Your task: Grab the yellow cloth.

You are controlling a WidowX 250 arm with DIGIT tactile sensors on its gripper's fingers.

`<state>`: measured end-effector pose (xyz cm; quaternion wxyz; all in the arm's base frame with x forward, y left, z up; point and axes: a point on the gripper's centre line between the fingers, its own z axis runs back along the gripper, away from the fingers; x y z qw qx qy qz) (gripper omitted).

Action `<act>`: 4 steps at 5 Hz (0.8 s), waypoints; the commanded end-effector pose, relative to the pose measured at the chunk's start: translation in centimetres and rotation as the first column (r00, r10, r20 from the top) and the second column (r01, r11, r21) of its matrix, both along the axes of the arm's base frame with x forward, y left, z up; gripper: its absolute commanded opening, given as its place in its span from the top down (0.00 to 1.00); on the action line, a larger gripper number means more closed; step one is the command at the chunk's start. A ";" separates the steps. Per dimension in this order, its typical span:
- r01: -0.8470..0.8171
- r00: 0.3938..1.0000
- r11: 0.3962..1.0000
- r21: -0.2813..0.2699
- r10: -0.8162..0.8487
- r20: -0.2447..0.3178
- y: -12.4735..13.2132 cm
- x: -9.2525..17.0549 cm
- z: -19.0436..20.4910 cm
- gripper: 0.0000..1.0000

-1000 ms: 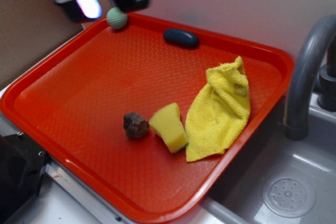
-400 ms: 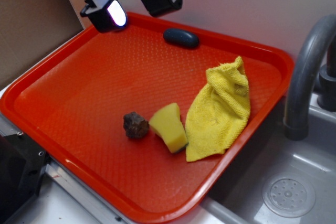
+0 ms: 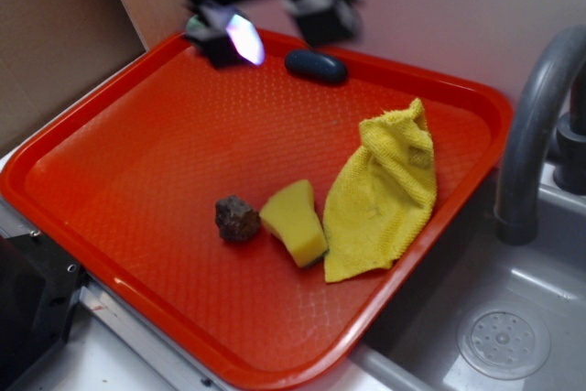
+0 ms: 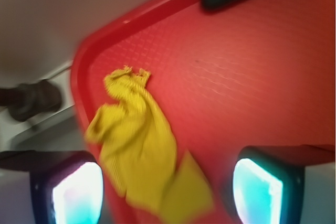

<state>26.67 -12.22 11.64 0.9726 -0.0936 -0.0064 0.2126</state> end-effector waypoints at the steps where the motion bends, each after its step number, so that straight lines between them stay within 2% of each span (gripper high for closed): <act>1: 0.094 0.995 0.996 -0.005 -0.094 0.030 -2.6 4.1 -3.8 0.00; 3: 0.090 0.996 0.993 0.071 -0.089 -0.022 -3.3 5.2 -7.9 0.00; 4: 0.095 0.995 0.990 0.099 -0.095 -0.011 -3.5 4.8 -7.4 1.00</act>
